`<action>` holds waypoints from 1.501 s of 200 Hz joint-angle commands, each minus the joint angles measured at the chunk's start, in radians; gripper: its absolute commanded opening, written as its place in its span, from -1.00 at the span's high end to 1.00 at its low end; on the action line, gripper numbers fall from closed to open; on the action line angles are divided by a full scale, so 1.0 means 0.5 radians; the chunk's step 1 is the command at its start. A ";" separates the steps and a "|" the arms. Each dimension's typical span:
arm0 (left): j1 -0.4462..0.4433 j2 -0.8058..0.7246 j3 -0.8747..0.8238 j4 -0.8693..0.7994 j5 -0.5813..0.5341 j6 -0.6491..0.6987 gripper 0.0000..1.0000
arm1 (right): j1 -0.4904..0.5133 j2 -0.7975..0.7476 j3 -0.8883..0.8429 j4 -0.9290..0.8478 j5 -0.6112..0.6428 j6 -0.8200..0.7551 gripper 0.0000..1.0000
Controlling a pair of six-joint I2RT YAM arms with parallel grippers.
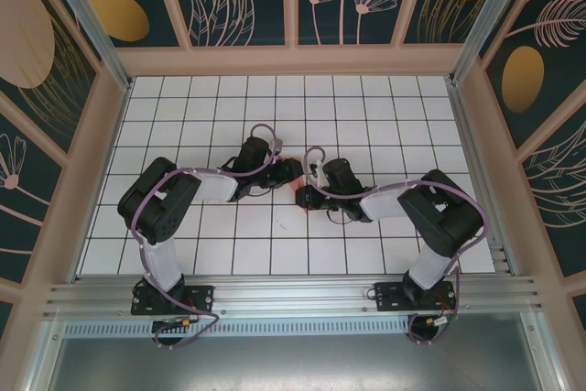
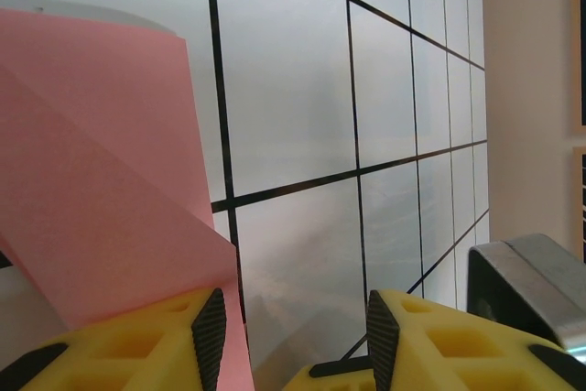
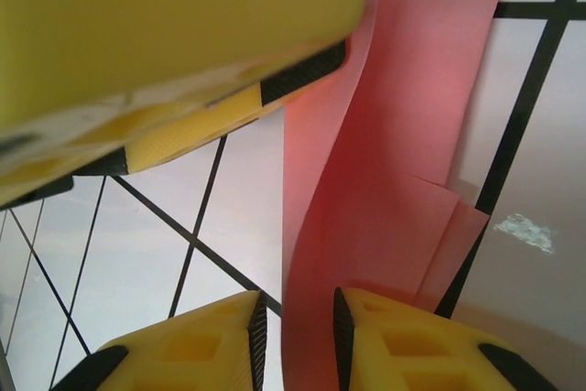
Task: Fold a paper plane with a square sheet of paper (pick it up from the middle)
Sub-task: Fold the wing for the fifth time at the center of the table.
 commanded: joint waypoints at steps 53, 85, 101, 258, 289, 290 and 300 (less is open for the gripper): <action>0.028 0.058 0.003 0.039 0.003 0.017 0.05 | -0.009 -0.204 -0.006 -0.205 0.220 -0.273 0.24; 0.030 0.064 0.004 0.038 0.018 0.022 0.05 | 0.094 -0.181 0.017 -0.229 0.466 -0.509 0.19; 0.029 0.073 0.007 0.041 0.027 0.016 0.05 | 0.119 -0.168 0.029 -0.210 0.505 -0.577 0.18; 0.031 0.055 0.026 0.051 0.062 0.005 0.05 | 0.198 0.002 -0.005 0.019 0.499 -0.681 0.60; 0.032 0.039 0.025 0.057 0.067 0.009 0.04 | 0.129 0.009 -0.031 0.054 0.310 -0.584 0.82; 0.032 0.039 0.027 0.057 0.067 0.009 0.04 | 0.128 0.010 -0.032 0.055 0.306 -0.582 0.83; 0.034 0.039 0.029 0.060 0.071 0.013 0.04 | 0.116 0.016 -0.047 0.090 0.241 -0.558 0.85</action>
